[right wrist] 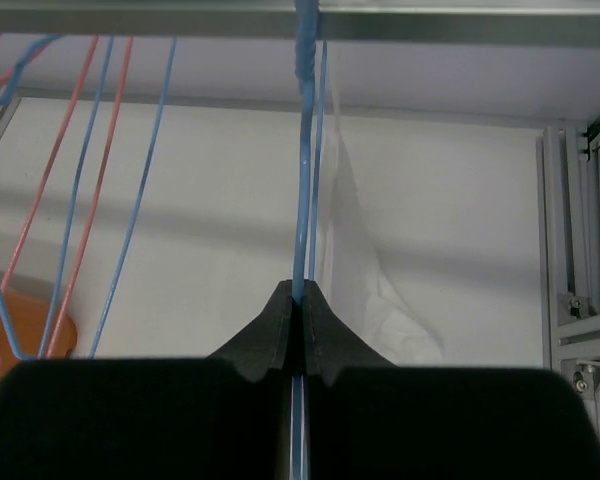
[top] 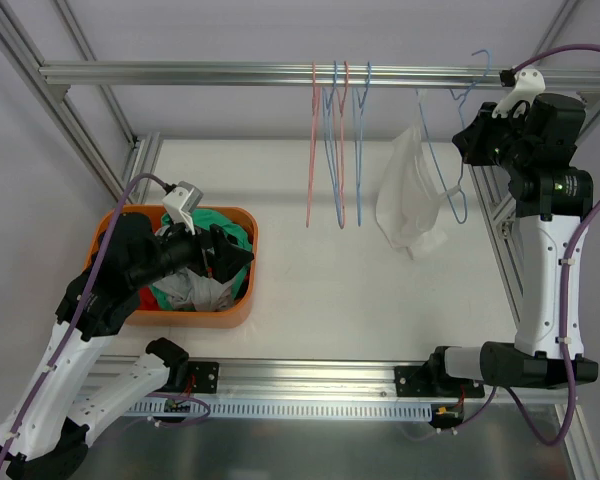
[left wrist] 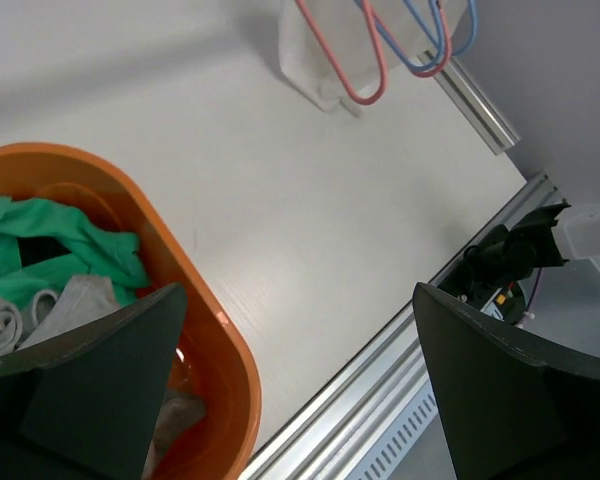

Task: Remove the tank top from the hanger

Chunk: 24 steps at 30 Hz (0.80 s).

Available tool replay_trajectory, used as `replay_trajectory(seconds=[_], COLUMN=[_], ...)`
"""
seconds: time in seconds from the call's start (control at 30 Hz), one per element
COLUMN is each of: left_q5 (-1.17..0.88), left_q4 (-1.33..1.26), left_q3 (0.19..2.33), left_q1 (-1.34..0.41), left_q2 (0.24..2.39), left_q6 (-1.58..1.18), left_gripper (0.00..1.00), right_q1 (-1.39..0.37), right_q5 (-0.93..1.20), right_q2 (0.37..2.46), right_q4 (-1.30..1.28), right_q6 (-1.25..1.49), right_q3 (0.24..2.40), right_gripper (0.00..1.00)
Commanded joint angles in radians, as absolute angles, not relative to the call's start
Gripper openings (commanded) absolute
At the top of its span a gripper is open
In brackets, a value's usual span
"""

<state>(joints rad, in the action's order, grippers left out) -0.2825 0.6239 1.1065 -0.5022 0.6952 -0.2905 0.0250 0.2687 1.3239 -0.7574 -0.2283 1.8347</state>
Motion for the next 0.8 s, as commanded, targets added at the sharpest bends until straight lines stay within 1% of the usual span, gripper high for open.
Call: replay_trajectory(seconds=[0.0,0.17,0.33,0.43,0.57,0.63,0.67,0.77], left_q5=[-0.393,-0.41,-0.472,-0.465,-0.387,-0.315,-0.287,-0.256], left_q4=[0.503,0.489,0.471,0.454,0.434,0.41,0.358,0.264], left_q3=[1.131,1.132,1.166,1.222,1.345,1.4,1.413,1.457], left_q1=[-0.495,-0.495,-0.5,-0.537,-0.615,-0.69,-0.721,-0.827], left_q2=[0.686,0.69,0.709,0.745,0.827,0.886,0.908,1.024], left_q6=[-0.273,-0.288,-0.296,-0.278,-0.242,-0.239,-0.239,-0.212], left_gripper=[0.99,0.99,0.99,0.99,0.99,0.99,0.99,0.99], right_q1=[0.031,0.032,0.032,0.032,0.032,0.032,0.032,0.032], right_q5=[0.276,0.271,0.325,0.334,0.393,0.393,0.382,0.367], right_q2=[1.29,1.331,1.252,1.135,0.982,0.931,0.873,0.766], right_q4=[-0.617,-0.617,-0.653,-0.695,-0.828,-0.874,-0.928,-1.011], right_q6=[-0.238,-0.252,-0.209,-0.187,-0.179,-0.178,-0.178,-0.186], right_q3=[1.858,1.897,1.872,1.816,1.752,1.699,1.681,1.629], right_gripper=[0.0,0.0,0.0,0.0,0.0,0.0,0.0,0.0])
